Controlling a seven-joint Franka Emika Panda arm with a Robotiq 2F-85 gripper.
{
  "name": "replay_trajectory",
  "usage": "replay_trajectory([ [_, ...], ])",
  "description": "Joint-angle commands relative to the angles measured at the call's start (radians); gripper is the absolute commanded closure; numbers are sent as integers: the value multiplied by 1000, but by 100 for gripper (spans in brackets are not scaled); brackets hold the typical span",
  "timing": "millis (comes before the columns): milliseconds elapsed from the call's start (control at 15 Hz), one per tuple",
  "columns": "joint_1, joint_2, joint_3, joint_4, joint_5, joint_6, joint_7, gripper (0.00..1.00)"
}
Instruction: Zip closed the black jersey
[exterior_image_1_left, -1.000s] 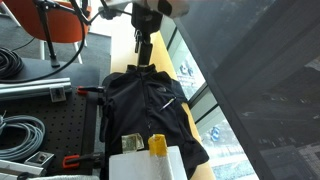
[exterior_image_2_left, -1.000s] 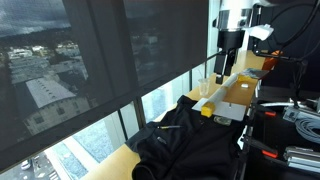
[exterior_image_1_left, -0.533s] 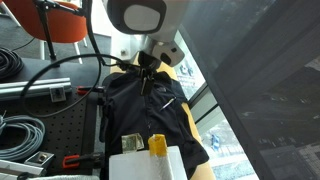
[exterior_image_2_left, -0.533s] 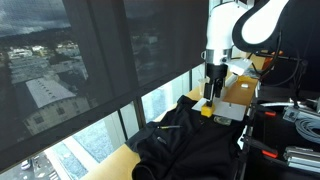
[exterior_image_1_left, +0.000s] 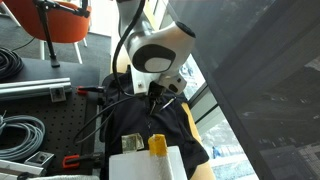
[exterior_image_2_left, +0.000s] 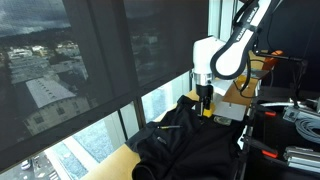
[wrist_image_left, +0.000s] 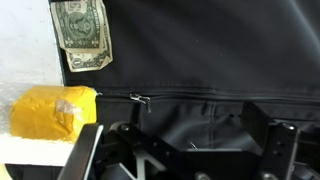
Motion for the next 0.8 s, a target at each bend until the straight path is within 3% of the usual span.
replay_trajectory([
  [0,40,136,-41,126,-22,13,-30,0],
  [400,59,270,-59,264,-18,-4,-75,0],
  [733,53,269,-64,246,-15,3,-96,0],
])
